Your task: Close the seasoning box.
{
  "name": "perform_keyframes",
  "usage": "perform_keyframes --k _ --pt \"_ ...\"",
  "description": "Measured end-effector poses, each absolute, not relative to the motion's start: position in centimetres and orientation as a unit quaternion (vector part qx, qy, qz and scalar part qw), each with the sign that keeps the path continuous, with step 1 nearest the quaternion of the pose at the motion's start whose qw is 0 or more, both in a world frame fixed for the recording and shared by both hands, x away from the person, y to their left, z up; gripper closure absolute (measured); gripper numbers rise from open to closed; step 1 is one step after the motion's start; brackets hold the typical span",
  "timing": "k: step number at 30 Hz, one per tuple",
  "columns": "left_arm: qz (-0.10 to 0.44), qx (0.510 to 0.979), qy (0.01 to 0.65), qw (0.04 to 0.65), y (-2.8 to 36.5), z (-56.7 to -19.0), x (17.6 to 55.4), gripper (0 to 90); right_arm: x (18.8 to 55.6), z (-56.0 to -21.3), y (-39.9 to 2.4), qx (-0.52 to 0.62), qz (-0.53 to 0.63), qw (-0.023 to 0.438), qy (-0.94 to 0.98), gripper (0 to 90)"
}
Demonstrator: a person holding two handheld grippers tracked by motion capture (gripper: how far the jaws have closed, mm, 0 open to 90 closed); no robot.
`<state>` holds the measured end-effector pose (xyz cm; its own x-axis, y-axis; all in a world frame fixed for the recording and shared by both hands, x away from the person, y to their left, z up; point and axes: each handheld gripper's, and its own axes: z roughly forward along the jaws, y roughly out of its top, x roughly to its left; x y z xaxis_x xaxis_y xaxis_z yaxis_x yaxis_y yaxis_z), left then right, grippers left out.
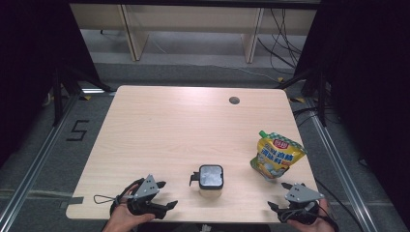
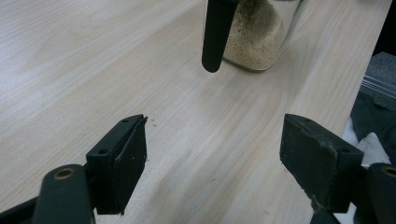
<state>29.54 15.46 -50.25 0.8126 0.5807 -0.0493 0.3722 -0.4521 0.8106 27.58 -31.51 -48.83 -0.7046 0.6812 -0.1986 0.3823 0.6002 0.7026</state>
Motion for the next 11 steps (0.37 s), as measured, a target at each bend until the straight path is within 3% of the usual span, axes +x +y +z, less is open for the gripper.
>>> perform_keyframes --k 11 --pt "0.119 0.850 0.284 0.428 15.61 -50.24 29.68 22.7 27.64 -48.99 -31.61 0.306 0.318 0.228 0.868 21.6"
